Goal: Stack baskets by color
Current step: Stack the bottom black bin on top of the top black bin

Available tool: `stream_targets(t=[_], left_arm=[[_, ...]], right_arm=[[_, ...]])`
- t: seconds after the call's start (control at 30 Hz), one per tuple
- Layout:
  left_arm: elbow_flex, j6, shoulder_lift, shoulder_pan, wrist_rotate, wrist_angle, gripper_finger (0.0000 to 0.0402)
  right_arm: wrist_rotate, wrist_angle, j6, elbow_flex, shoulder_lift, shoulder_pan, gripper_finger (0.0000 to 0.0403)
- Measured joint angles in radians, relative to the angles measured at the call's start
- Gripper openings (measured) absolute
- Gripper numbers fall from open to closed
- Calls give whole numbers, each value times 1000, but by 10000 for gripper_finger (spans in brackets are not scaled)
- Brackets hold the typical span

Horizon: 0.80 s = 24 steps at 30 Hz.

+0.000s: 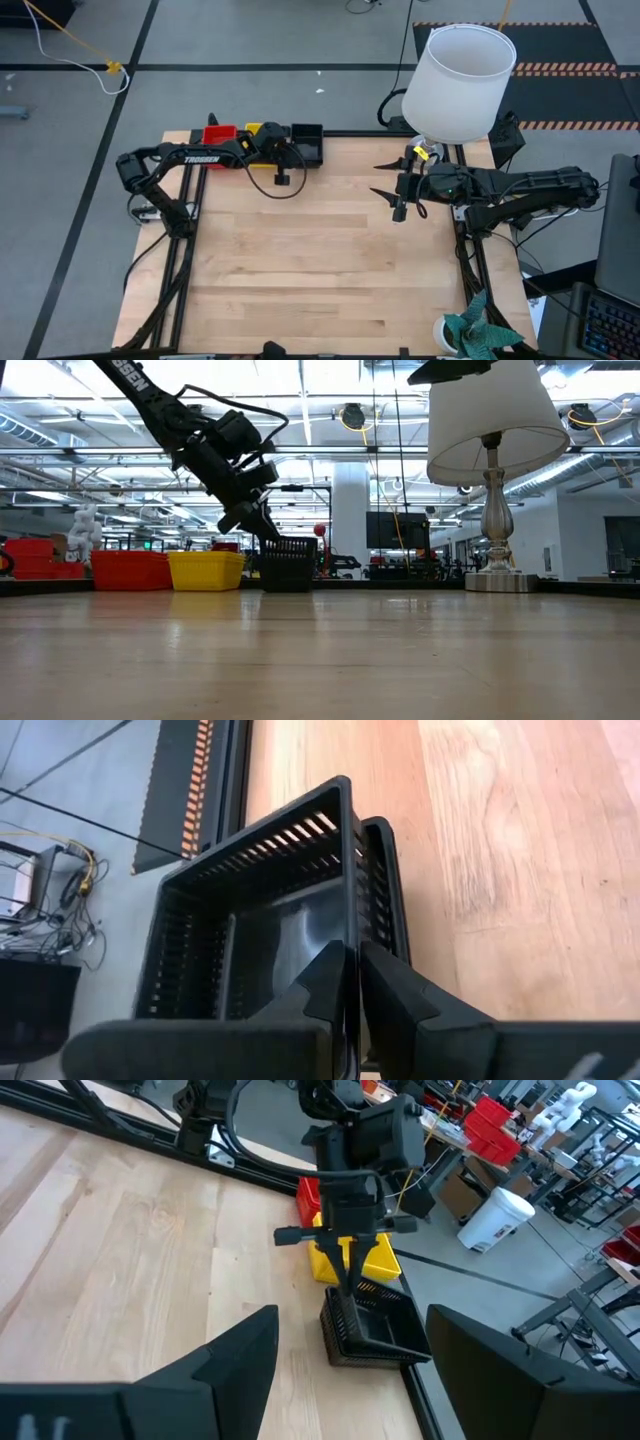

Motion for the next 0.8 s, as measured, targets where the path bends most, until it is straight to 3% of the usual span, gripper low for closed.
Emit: stream_targets(t=[0.6, 0.8], left_arm=[[0, -24, 0, 0, -8, -20, 36], [0, -54, 0, 0, -19, -30, 68]], right_arm=[[0, -1, 0, 0, 0, 0, 247], [0, -1, 0, 0, 0, 0, 247]])
